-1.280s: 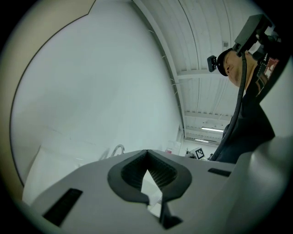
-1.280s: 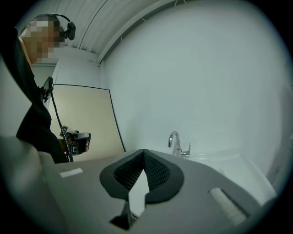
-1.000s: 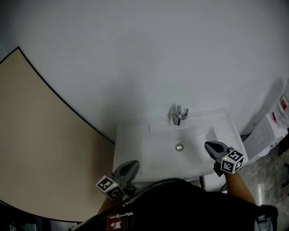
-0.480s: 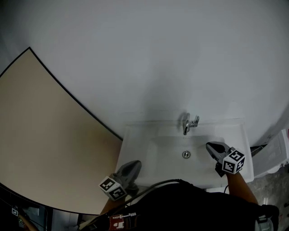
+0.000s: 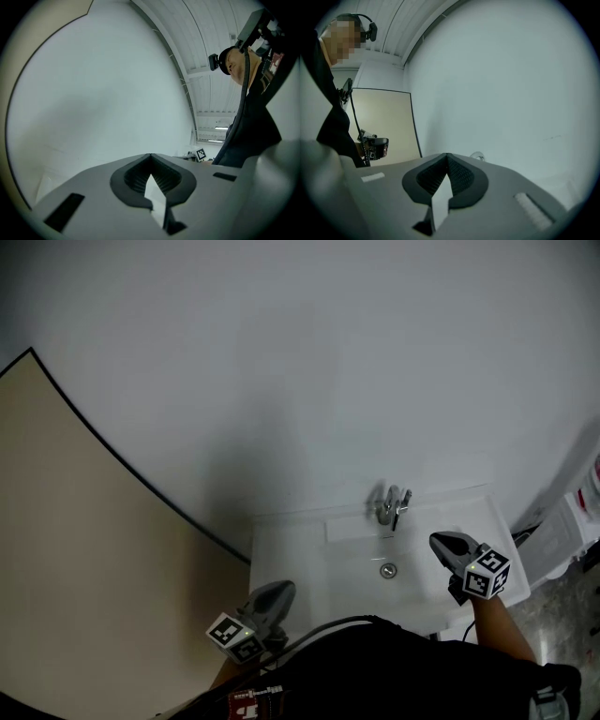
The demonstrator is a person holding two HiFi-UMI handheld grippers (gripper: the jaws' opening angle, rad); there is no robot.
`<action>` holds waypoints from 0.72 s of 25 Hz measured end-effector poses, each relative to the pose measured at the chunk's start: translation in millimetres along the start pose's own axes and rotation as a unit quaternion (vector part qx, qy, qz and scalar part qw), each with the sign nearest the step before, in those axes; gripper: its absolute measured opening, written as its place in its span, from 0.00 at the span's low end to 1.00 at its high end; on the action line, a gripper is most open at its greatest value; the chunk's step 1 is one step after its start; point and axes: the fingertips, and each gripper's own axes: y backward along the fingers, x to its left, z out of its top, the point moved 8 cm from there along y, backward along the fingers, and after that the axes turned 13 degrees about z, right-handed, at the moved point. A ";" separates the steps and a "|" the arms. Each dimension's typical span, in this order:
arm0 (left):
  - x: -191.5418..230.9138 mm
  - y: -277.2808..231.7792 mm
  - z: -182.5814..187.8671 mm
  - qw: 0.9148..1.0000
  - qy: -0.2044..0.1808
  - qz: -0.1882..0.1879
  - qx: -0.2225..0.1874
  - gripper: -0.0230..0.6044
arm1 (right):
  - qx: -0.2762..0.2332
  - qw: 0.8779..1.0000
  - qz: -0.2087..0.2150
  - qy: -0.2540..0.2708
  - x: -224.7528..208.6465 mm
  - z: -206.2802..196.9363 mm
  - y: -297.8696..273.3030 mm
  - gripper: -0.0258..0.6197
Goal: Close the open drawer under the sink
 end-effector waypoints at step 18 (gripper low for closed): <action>-11.6 -59.9 -6.1 0.979 0.018 -0.196 0.055 0.03 | -0.020 0.981 -0.194 -0.019 75.2 -6.2 86.3 0.04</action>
